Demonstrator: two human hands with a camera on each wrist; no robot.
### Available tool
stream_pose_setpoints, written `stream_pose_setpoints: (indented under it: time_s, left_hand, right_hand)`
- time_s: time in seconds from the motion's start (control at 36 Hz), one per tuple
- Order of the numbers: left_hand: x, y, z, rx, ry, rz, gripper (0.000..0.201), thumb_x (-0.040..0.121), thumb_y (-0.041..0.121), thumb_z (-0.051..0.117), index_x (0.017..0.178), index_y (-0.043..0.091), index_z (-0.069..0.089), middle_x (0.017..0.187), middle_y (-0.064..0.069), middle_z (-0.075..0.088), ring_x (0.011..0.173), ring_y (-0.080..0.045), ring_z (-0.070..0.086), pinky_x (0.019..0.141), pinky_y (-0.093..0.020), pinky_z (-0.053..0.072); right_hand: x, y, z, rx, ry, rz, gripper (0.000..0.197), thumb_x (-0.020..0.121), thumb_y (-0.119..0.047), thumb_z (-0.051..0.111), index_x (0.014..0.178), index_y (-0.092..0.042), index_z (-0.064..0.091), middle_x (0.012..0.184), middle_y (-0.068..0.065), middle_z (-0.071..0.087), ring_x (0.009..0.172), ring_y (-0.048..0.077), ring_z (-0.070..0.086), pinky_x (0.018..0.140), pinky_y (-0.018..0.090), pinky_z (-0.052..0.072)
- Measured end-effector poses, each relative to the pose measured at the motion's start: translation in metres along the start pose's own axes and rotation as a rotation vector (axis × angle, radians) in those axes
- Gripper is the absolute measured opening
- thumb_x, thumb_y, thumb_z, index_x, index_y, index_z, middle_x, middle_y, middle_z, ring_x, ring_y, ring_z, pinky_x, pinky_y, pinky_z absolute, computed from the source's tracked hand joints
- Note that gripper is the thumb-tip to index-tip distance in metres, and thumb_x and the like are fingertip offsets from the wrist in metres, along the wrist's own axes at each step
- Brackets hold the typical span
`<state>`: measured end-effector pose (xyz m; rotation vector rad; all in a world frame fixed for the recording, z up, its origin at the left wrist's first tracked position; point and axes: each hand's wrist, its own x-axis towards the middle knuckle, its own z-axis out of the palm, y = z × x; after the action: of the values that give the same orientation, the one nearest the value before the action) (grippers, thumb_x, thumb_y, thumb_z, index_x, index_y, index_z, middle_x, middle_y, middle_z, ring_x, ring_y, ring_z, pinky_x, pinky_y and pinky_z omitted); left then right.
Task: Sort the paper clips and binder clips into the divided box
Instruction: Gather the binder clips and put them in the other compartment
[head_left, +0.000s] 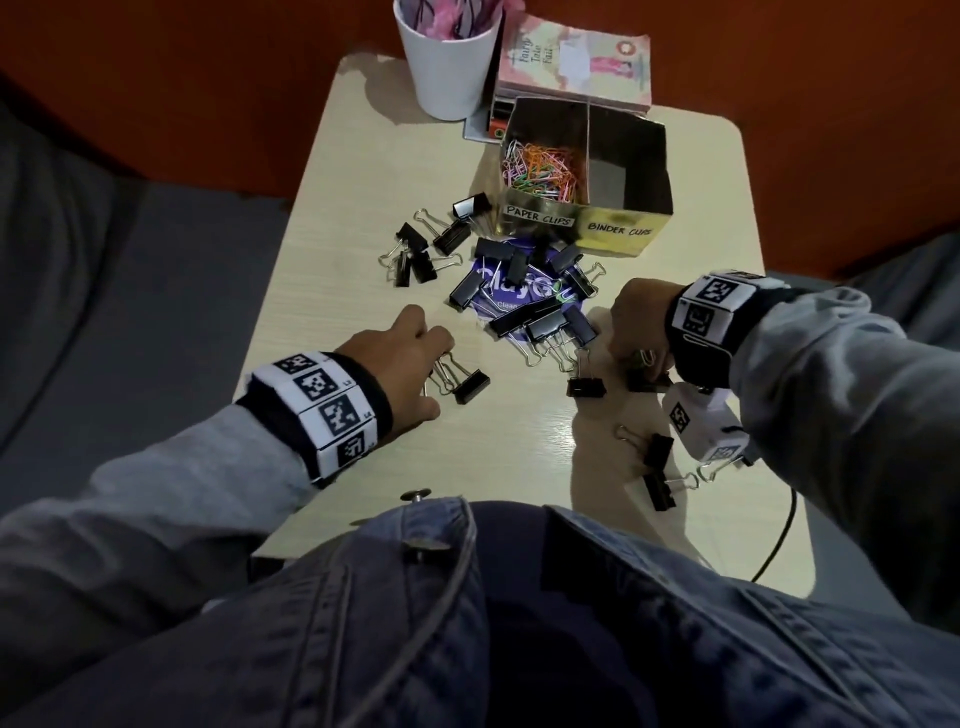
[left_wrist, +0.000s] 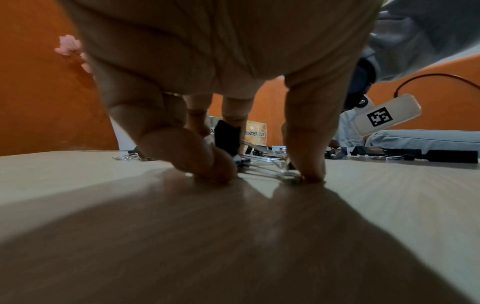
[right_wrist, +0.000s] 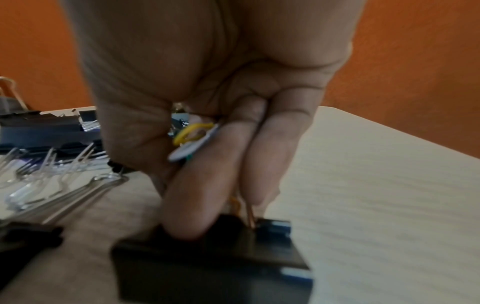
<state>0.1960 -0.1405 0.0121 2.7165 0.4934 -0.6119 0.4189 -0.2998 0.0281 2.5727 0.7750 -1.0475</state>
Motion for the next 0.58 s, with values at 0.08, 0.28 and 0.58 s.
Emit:
stream_pose_setpoints:
  time_s: [0.08,0.28,0.58]
  left_hand:
    - [0.002,0.001,0.001,0.000,0.002,0.011,0.063,0.078,0.039,0.070,0.130,0.028,0.037,0.119,0.001,0.034,0.085,-0.028,0.057,0.077,-0.037,0.051]
    - [0.006,-0.001,0.002,0.004,0.000,0.030,0.064,0.077,0.039,0.070,0.130,0.029,0.037,0.120,0.002,0.035,0.087,-0.027,0.058,0.077,-0.037,0.052]
    - [0.007,0.000,0.001,0.025,-0.014,0.052,0.063,0.079,0.038,0.069,0.132,0.028,0.037,0.120,0.001,0.034,0.087,-0.028,0.058,0.078,-0.037,0.052]
  right_hand:
    - [-0.002,-0.002,0.002,-0.018,0.000,-0.003,0.022,0.078,-0.018,0.073,0.064,-0.016,0.056,0.064,0.002,0.062,0.055,0.019,0.060,0.053,0.026,0.051]
    - [-0.008,-0.007,0.014,-0.262,0.130,-0.095,0.033,0.078,-0.022,0.060,0.052,-0.008,0.046,0.051,0.005,0.047,0.045,0.020,0.040,0.050,0.024,0.038]
    - [-0.020,-0.008,0.013,-0.252,0.166,-0.112,0.021,0.075,-0.028,0.065,0.065,-0.013,0.054,0.060,0.003,0.054,0.053,0.022,0.049,0.057,0.028,0.046]
